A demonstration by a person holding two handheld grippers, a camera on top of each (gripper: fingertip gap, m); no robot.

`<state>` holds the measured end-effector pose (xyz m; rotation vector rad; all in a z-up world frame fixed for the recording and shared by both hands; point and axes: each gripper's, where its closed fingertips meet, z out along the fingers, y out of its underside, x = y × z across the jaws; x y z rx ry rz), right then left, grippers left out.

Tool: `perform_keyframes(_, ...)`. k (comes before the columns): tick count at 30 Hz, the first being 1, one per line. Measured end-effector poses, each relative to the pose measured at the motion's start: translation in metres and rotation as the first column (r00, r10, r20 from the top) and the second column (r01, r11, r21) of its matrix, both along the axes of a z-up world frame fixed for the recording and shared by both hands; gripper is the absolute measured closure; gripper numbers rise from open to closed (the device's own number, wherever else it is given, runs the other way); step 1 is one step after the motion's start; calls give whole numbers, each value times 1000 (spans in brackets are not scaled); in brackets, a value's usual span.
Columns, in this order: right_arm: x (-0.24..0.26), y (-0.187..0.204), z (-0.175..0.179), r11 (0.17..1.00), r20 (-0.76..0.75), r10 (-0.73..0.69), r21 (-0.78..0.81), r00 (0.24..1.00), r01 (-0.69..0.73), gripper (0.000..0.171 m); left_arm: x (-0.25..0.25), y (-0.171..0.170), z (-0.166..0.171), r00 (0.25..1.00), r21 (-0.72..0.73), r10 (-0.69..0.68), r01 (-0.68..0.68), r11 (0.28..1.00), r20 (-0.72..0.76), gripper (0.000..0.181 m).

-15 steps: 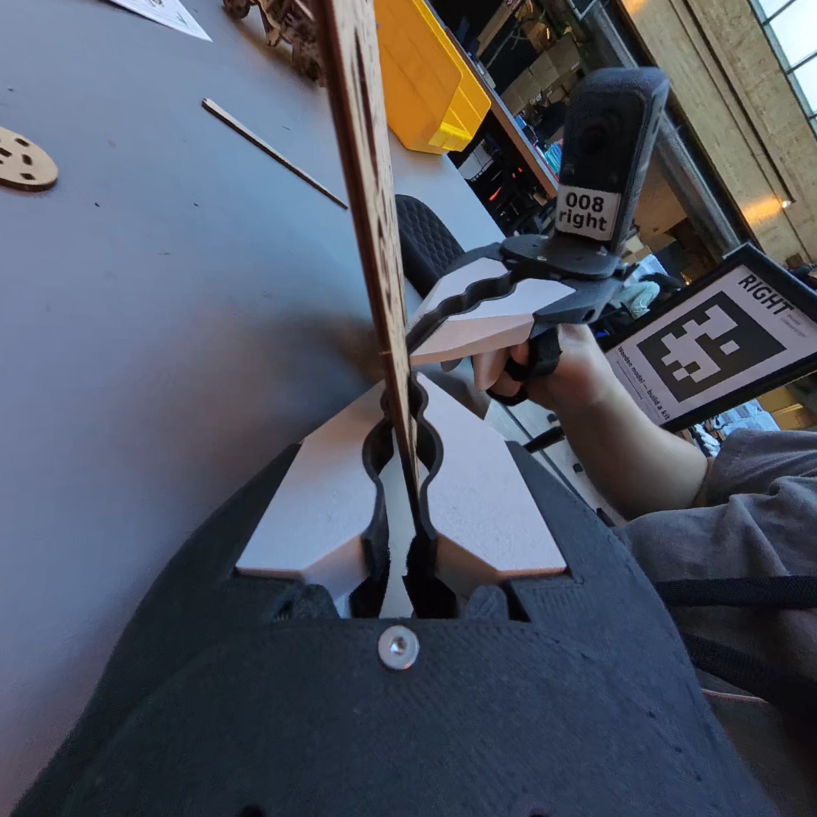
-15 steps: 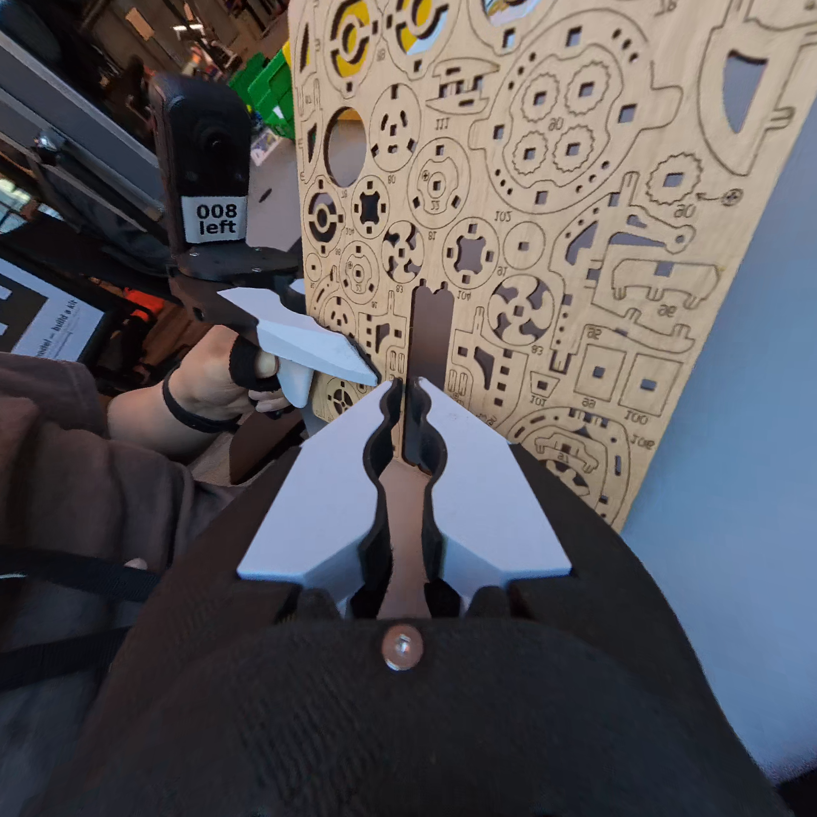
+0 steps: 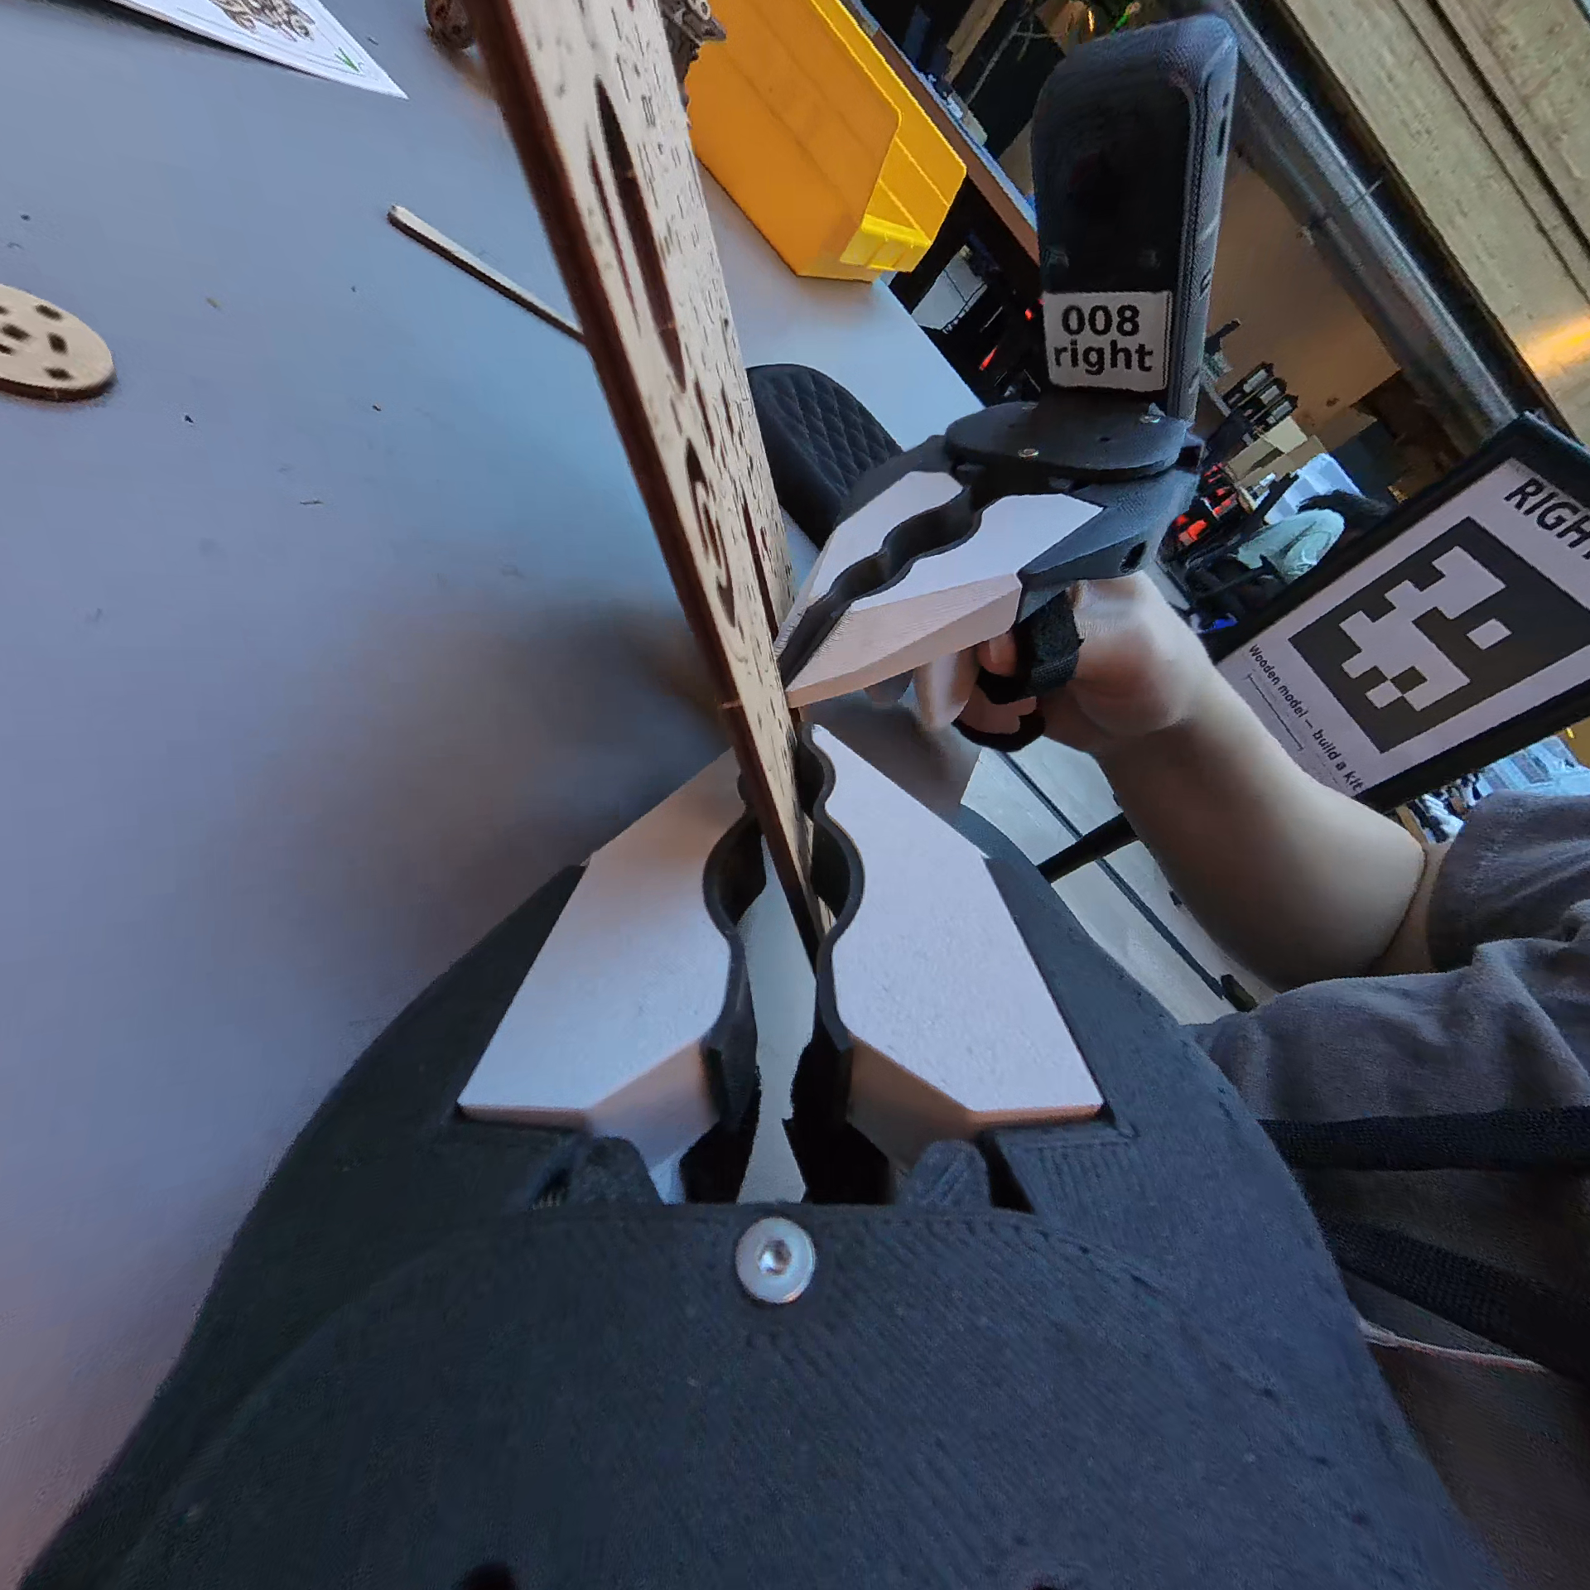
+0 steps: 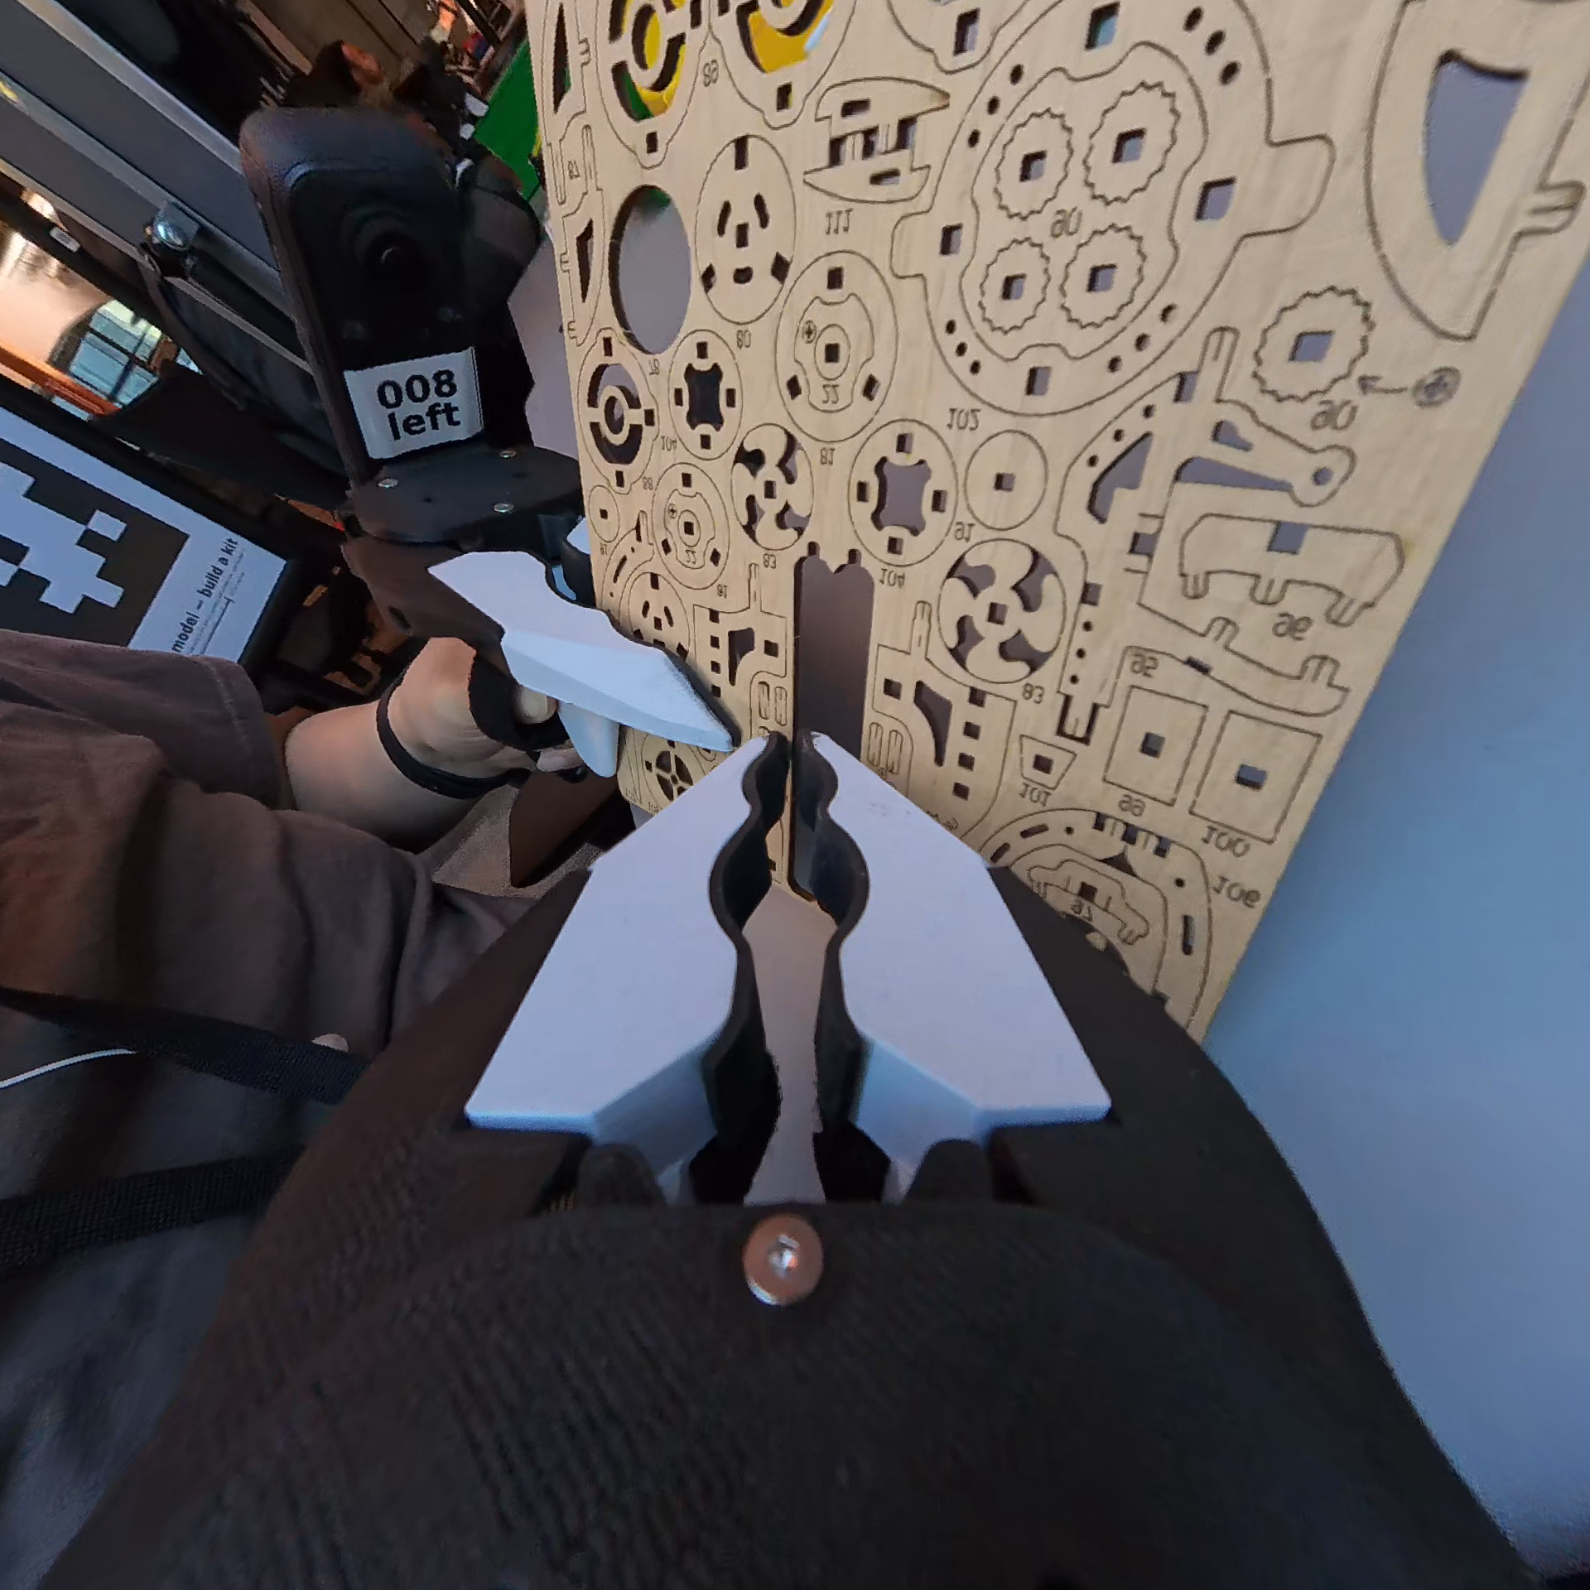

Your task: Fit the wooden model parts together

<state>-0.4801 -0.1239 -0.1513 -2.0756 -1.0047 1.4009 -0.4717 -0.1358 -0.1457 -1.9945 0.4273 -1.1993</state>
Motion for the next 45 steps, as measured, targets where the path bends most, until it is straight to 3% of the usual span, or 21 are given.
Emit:
perform_keyframes(8,-2,6,-10,984,12,-116,135,993,114,171,-4,4,-7,999,-45,37,-38,998,-25,180)
perform_keyframes(21,-5,15,-14,967,50,-211,156,976,201,171,-8,12,-12,996,-88,85,-88,992,-34,180)
perform_keyframes(25,-2,14,-3,981,-38,-157,109,987,160,171,-6,12,-5,997,-103,63,-58,993,39,180)
perform_keyframes(31,2,14,-3,975,47,-93,207,995,82,166,-5,11,-4,998,-104,40,-34,994,56,180)
perform_keyframes(39,-1,4,2,995,-15,93,23,996,-93,170,-1,4,3,997,-58,-9,13,998,75,180)
perform_keyframes(45,-2,3,5,994,-40,105,-12,994,-106,170,0,3,8,992,-67,-33,41,997,118,172)
